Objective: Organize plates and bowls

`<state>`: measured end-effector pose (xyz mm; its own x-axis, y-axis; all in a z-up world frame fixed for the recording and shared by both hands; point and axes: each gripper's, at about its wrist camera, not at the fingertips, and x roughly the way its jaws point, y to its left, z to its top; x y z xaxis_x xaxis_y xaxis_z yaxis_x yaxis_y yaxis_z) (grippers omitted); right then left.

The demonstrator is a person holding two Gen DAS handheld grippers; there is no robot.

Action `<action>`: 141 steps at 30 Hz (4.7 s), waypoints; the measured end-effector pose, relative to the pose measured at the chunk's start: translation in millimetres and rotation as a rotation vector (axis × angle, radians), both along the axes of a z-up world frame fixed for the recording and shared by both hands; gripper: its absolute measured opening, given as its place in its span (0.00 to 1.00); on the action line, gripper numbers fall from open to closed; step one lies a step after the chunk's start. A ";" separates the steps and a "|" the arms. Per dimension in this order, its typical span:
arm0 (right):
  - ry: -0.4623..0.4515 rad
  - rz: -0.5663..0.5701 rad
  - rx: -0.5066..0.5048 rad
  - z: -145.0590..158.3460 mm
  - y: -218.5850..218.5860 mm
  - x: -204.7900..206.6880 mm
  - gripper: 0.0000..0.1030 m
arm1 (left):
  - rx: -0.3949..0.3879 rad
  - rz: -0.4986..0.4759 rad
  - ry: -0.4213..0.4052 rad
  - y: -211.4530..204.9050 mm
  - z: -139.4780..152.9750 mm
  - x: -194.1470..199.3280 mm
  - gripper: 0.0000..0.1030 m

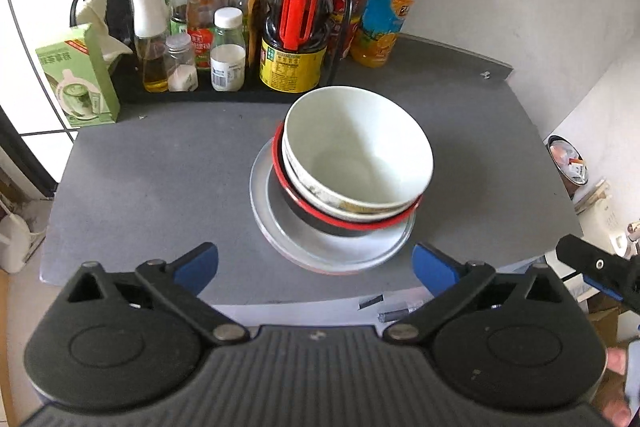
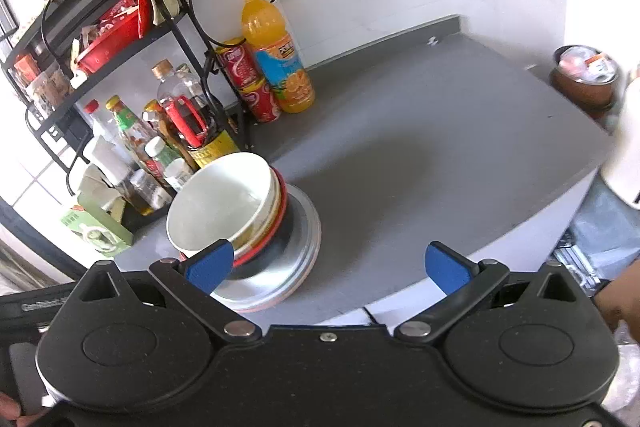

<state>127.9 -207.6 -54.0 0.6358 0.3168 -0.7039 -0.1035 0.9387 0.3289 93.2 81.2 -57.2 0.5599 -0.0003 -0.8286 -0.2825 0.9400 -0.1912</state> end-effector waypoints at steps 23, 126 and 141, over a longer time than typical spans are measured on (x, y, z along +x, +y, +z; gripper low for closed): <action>-0.120 -0.108 -0.081 38.2 -13.3 -66.7 1.00 | 0.027 -0.070 -0.147 -4.5 38.3 -72.8 1.00; -0.102 -0.188 -0.267 56.1 -0.7 -110.1 1.00 | 0.203 -0.275 -0.191 -38.1 72.2 -103.6 1.00; -0.106 -0.185 -0.264 56.2 -1.1 -112.9 1.00 | 0.201 -0.275 -0.186 -36.4 70.8 -105.6 1.00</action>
<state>15.0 -208.7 2.3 0.7394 0.0045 -0.6733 0.0562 0.9961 0.0684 -12.4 44.8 13.6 0.7023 -0.0194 -0.7117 0.0072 0.9998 -0.0201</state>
